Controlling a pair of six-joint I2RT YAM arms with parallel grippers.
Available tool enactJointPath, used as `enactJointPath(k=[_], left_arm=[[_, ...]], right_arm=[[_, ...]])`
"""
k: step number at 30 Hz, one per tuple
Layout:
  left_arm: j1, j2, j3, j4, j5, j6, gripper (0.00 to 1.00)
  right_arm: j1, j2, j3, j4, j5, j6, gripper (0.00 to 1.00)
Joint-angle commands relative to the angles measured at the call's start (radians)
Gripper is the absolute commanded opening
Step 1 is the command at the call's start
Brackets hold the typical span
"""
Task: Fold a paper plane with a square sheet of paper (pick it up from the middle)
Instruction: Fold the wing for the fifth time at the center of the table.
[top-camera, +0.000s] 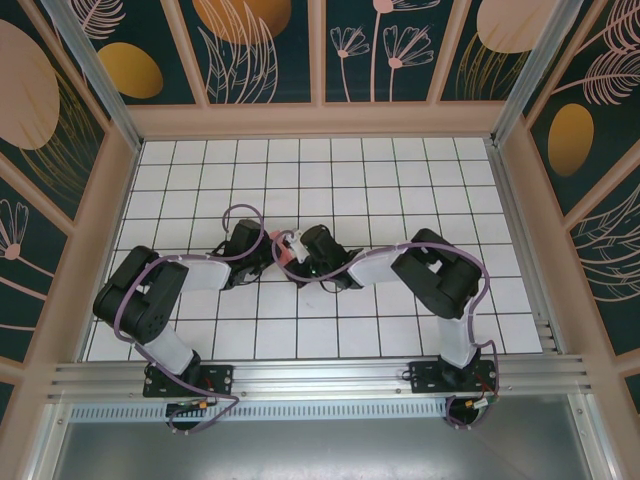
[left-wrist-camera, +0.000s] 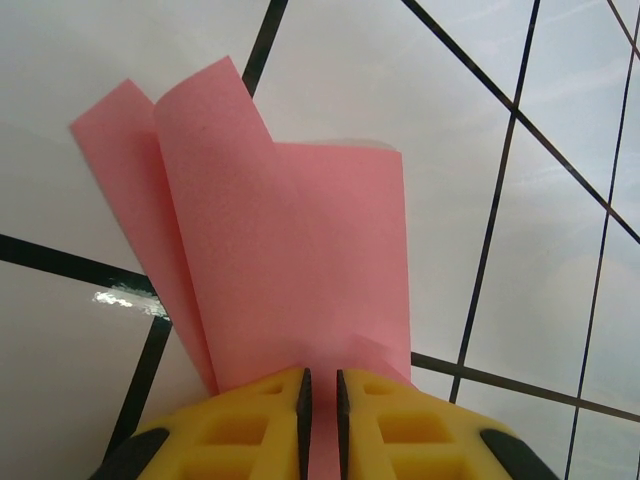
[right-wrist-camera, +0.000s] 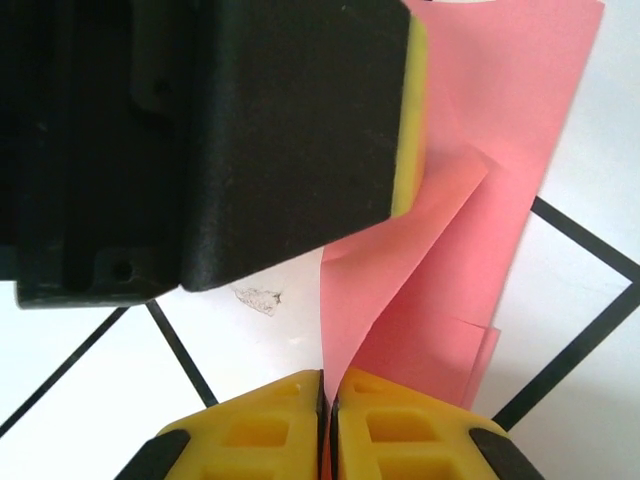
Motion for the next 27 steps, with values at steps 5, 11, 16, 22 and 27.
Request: enactJointPath(k=[5,11,16,22,27], left_arm=[[0.008,-0.003,0.016,-0.035,0.005,-0.003,0.17],[0.01,-0.062,0.011,-0.03,-0.004,0.019,0.2],[0.01,-0.093,0.007,-0.03,-0.003,0.036,0.21],[0.01,-0.15,-0.029,0.008,0.007,0.05,0.25],[0.01,-0.208,-0.087,0.078,0.034,0.071,0.3]], right_arm=[[-0.036,0.022,0.018,0.022,-0.113,0.065,0.04],[-0.06,0.026,0.004,0.035,-0.173,0.104,0.01],[-0.075,0.037,0.004,0.042,-0.227,0.139,0.04],[-0.102,0.053,-0.001,0.062,-0.287,0.199,0.03],[-0.134,0.058,-0.041,0.139,-0.348,0.272,0.0]])
